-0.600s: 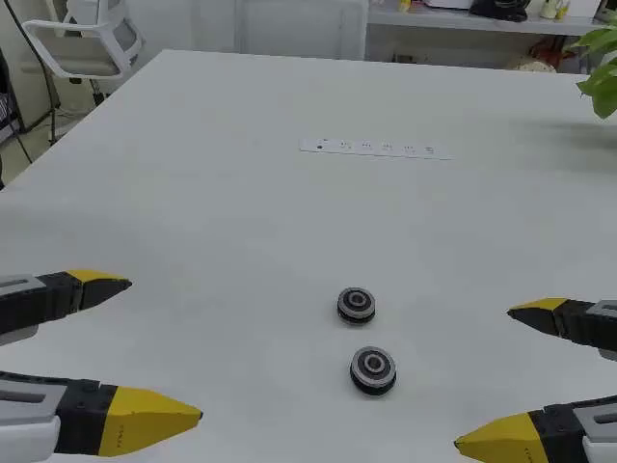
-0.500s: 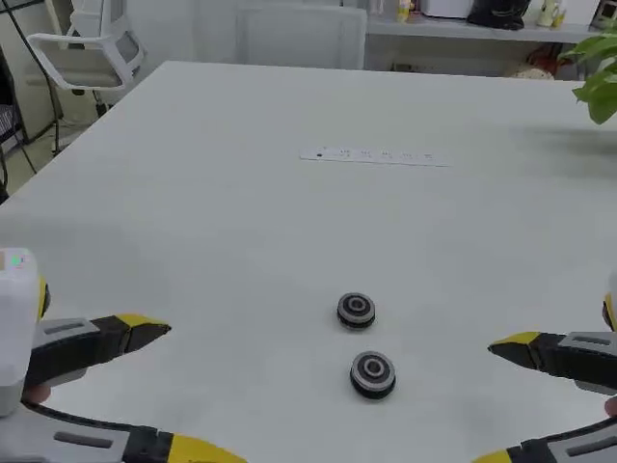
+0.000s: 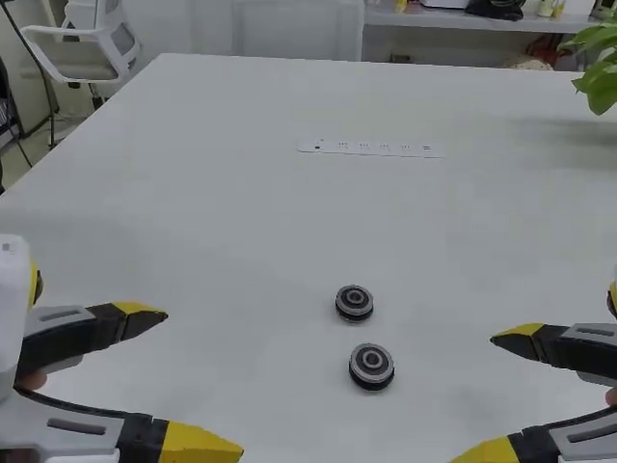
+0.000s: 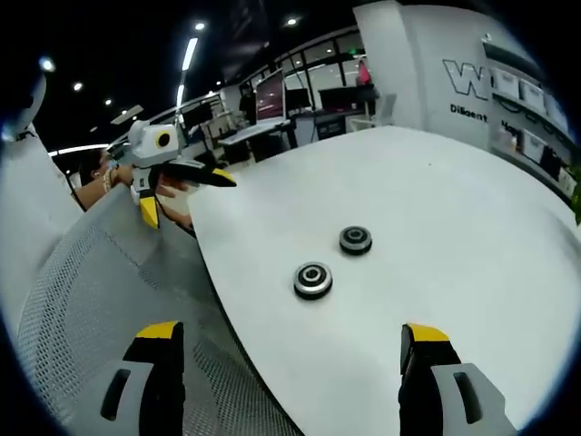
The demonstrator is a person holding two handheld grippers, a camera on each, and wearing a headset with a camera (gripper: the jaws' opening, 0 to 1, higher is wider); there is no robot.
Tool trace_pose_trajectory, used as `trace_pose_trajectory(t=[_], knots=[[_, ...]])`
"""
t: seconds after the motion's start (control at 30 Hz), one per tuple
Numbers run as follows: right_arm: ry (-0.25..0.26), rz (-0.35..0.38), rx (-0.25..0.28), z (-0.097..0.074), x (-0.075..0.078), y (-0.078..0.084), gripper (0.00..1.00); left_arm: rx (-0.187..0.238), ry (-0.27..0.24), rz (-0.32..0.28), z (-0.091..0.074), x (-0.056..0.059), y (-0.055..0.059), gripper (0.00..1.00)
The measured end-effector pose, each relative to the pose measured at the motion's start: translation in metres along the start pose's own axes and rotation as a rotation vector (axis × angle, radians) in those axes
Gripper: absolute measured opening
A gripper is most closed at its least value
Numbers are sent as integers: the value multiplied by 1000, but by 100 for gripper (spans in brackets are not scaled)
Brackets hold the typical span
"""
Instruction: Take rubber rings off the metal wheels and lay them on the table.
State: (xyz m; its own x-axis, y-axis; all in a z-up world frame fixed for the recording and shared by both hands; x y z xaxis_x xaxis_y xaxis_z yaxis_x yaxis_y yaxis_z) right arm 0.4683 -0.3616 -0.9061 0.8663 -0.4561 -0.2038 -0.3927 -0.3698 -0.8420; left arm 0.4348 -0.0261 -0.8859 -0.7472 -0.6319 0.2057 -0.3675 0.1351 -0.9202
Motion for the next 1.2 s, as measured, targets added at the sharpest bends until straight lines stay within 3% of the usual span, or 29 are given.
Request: trace_pose_trajectory(t=[0.17,0.33,1.2], knots=[[6,-6,2,-4,3,-3,99,26,5,10,-3,0,-9,100],[20,5,27,-12,6,-6,99,29,1,20,-5,-2,-12,100],[32,15,40,-20,3,-6,95,52,-29,-15,-21,-1,-2,99]])
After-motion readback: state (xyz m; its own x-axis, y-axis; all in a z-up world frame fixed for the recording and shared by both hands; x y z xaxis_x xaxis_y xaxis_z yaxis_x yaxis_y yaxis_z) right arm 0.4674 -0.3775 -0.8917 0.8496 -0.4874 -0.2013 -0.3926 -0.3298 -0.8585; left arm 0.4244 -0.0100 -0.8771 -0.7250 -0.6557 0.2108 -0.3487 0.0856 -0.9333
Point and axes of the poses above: the centre of the closed fingertips' face, and the gripper's own axes: z roughly forward along the fingers, x roughly to its right, y roughly out of its underside, the point moved 10 cm from there along -z, roughly backward along the fingers, and after that the axes turned 9 degrees about x, right-handed, at the moved point
